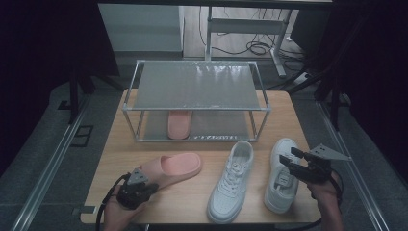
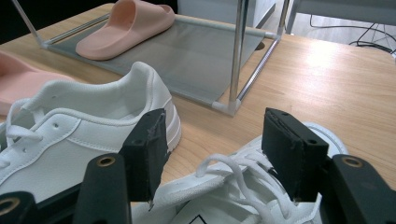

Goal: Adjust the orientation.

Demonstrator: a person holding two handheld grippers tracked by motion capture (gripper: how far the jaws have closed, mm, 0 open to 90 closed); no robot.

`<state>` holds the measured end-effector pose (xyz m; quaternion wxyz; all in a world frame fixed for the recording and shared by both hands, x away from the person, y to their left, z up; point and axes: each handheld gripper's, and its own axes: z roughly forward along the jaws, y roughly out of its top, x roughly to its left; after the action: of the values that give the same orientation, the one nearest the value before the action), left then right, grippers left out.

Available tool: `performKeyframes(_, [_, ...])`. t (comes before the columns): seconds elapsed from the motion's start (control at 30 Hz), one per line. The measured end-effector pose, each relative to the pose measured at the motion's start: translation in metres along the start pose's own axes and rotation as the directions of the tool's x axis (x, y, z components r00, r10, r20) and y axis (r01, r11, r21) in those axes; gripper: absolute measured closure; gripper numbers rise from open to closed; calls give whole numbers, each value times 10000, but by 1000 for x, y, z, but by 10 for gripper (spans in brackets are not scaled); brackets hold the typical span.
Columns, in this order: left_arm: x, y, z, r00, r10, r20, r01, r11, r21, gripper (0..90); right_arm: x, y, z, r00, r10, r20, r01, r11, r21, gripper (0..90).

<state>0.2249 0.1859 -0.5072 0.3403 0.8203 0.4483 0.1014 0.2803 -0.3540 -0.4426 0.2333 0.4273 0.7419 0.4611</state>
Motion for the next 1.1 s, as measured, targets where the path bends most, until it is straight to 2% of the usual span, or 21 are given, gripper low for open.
performKeyframes(0.23, [18,-1,4,9993,-353,-109,352,9994,-17,896,1,0,1,10000,-31,-6,31,10000,19,409])
performKeyframes(0.47, [44,9,8,9967,-720,-364,720,9974,-15,900,0,-1,1,10000,9,16,-9,10000,92,409])
performKeyframes(0.6, [54,12,9,9948,-921,-444,920,9957,-51,900,0,-1,2,10000,-2,7,2,10000,92,409])
performKeyframes(0.7, [47,13,3,9961,-812,-338,803,9964,-279,900,0,-1,3,10000,10,5,-10,9999,124,409])
performKeyframes(0.83, [22,24,-4,9995,-228,-225,216,9983,-536,900,0,-2,4,10000,29,-5,-28,9999,141,409])
performKeyframes(0.97, [7,44,5,9998,158,-89,-163,9984,-548,900,3,-1,6,10000,-53,-70,55,9998,175,409])
performKeyframes(1.1, [-3,66,16,9989,442,-180,-450,9978,-496,900,4,-1,6,9999,-70,-114,73,9998,192,409])
